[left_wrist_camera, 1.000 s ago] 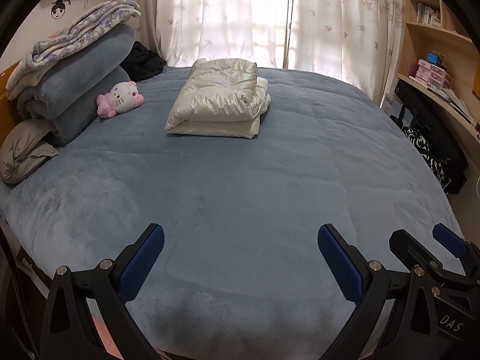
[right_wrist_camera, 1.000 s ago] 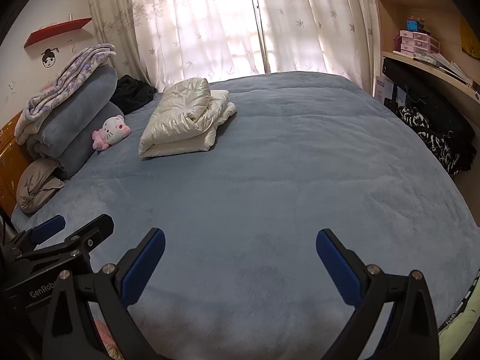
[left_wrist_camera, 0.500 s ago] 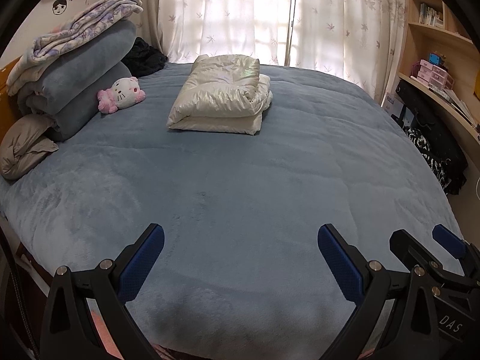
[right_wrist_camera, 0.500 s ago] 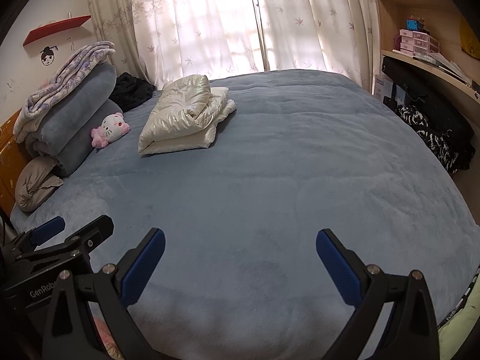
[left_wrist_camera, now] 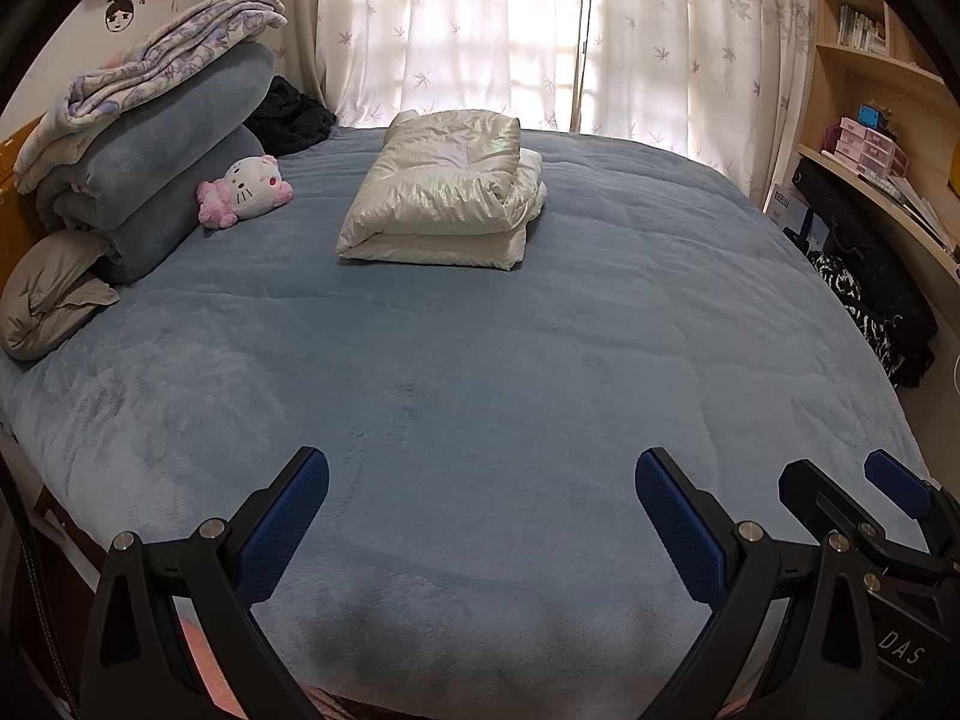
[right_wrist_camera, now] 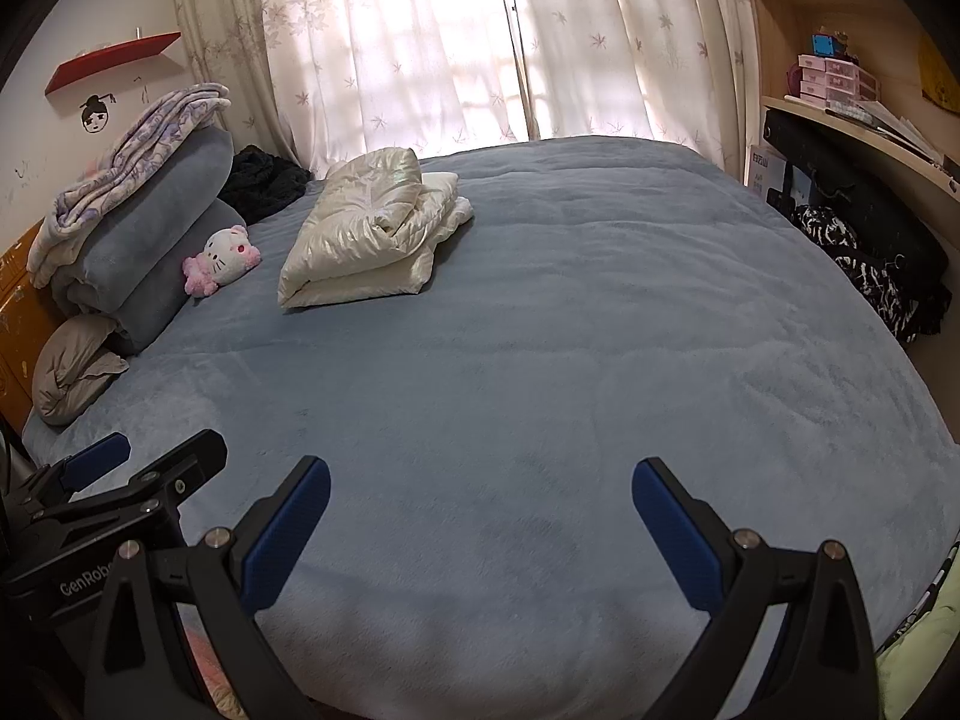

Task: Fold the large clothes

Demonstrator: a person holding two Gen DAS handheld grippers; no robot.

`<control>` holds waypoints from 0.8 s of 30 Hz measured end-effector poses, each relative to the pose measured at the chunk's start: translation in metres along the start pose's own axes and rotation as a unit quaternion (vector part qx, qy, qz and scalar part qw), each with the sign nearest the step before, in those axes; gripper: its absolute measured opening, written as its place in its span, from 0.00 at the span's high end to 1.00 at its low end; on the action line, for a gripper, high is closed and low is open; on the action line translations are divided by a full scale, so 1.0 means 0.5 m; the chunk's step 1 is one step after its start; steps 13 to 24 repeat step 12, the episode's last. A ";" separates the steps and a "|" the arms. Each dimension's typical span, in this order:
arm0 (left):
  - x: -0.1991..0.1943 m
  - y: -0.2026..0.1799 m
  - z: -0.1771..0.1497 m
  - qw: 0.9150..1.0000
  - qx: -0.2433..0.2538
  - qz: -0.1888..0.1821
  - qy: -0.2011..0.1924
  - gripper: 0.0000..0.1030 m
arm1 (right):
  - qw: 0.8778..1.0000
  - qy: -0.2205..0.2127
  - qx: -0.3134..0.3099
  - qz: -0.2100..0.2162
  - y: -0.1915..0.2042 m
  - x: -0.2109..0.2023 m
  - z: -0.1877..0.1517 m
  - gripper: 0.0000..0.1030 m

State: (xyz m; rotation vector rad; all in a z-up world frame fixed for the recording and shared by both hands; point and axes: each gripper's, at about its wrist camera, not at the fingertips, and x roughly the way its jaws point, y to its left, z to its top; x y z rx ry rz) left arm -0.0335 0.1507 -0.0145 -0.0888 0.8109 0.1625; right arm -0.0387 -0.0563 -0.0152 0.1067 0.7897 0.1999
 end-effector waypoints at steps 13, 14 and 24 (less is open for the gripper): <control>0.003 0.012 -0.003 1.000 -0.003 0.002 0.006 0.02 | 1.000 0.005 0.001 0.000 0.021 -0.003 -0.011 0.02; 0.003 0.012 -0.003 1.000 -0.003 0.002 0.006 0.02 | 1.000 0.005 0.001 0.000 0.021 -0.003 -0.011 0.02; 0.003 0.012 -0.003 1.000 -0.003 0.002 0.006 0.02 | 1.000 0.005 0.001 0.000 0.021 -0.003 -0.011 0.02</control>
